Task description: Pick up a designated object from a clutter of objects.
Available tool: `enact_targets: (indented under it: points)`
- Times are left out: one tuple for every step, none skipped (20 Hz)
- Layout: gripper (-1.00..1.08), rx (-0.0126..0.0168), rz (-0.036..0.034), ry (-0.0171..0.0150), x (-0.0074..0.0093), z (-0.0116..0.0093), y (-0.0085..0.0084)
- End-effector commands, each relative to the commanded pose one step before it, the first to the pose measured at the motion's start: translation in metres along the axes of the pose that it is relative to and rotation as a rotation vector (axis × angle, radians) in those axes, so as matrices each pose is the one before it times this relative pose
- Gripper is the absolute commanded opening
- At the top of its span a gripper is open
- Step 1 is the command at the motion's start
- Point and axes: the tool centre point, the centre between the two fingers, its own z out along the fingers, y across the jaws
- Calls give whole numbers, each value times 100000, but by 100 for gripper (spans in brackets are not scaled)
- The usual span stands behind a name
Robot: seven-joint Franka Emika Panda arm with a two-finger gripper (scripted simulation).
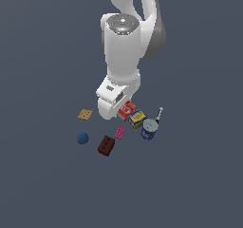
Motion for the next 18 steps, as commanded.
enact_targets:
  points:
    - [-100, 44, -13, 58, -620, -1895, -1174]
    - [-100, 0, 0, 0, -234, -766, -456]
    - [-100, 0, 0, 0, -234, -773, -459]
    - [-100, 33, -11, 59, -245, -785, -456]
    - [-100, 0, 0, 0, -235, -790, -464]
    - [-100, 0, 0, 0, -236, -801, -467]
    - [-100, 33, -13, 59, -244, -800, -456]
    - [-100, 0, 0, 0, -222, -766, -442]
    - [-100, 23, -9, 42, -221, -738, -417]
    - [-100, 0, 0, 0, -202, -705, -401]
    - [-100, 0, 0, 0, -192, -675, -380]
    - [-100, 24, -8, 42, -192, -648, -353]
    - [-100, 0, 0, 0, -171, -613, -337]
    - [-100, 0, 0, 0, -161, -579, -315]
    - [-100, 0, 0, 0, -150, -543, -293]
    - [-100, 0, 0, 0, -139, -505, -270]
    - [-100, 0, 0, 0, -127, -467, -247]
    - [-100, 0, 0, 0, -115, -426, -222]
